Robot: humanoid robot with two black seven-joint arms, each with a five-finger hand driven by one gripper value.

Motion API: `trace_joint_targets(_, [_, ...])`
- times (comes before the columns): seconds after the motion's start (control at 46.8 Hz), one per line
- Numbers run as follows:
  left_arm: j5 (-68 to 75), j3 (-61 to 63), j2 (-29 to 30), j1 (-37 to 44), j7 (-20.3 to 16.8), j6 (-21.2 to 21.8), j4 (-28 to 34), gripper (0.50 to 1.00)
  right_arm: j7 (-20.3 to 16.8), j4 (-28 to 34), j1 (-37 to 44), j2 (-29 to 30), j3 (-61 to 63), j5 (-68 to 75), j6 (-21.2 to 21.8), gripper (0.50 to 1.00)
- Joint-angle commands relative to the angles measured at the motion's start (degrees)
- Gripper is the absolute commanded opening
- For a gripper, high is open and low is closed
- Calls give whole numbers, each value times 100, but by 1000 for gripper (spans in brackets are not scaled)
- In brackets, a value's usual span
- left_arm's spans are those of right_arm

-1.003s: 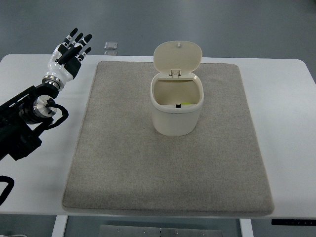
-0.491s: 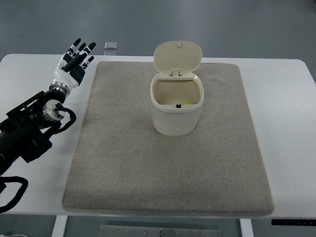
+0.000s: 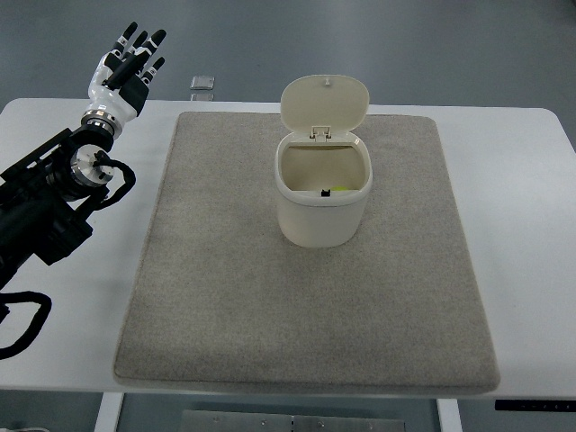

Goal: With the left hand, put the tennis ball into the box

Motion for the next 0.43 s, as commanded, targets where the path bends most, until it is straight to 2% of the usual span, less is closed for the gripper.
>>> trace_joint_targets(0.0, [1, 0, -6, -29, 0, 102, 0, 960, 0, 0, 0, 0, 0, 0, 2, 901])
trace_joint_targets(0.213, [1, -9, -33, -214, 0, 225, 0, 960, 0, 0, -8, 0, 0, 0, -103, 901])
trace_joint_targets(0.299, [-8, -9, -41, -214, 0, 243, -9, 960, 0, 298, -9, 0, 0, 9, -24, 901])
trace_joint_targets(0.406, [-8, 0, -15, -214, 0, 278, -9, 960, -8, 334, 18, 0, 18, 18, -15, 901])
